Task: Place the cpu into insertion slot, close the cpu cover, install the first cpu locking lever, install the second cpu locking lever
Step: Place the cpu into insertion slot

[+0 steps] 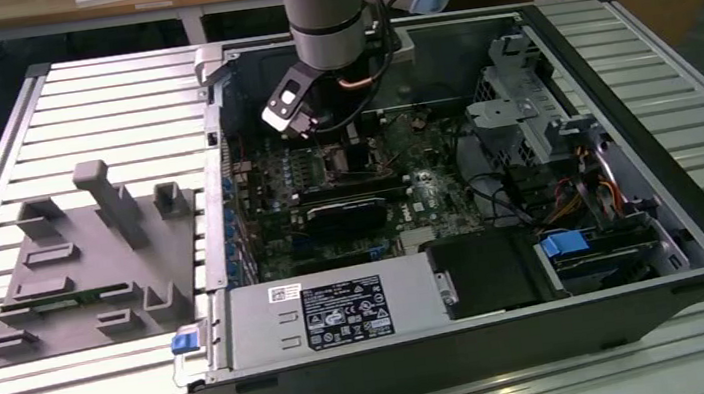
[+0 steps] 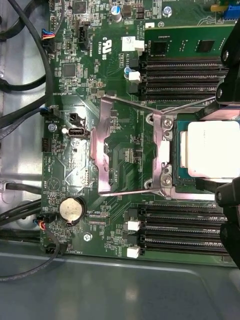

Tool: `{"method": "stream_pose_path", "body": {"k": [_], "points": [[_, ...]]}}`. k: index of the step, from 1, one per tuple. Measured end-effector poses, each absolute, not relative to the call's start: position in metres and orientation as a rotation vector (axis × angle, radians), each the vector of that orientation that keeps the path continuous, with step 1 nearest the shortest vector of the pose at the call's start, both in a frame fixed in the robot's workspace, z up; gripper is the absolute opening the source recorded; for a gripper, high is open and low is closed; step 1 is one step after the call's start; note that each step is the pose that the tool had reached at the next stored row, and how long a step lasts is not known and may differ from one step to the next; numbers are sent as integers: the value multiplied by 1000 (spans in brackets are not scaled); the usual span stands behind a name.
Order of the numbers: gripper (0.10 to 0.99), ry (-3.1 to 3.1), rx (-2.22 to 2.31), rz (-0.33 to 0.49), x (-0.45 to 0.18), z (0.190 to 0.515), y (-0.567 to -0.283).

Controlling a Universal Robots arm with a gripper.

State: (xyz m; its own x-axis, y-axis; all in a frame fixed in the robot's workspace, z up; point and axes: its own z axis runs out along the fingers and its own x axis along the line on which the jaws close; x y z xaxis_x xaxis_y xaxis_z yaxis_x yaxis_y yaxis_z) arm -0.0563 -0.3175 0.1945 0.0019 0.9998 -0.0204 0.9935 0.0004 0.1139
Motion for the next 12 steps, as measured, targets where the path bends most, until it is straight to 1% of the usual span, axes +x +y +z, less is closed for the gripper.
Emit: {"method": "stream_pose_path", "body": {"k": [12], "points": [[537,2152,2154,101,-56,194,-318]]}}
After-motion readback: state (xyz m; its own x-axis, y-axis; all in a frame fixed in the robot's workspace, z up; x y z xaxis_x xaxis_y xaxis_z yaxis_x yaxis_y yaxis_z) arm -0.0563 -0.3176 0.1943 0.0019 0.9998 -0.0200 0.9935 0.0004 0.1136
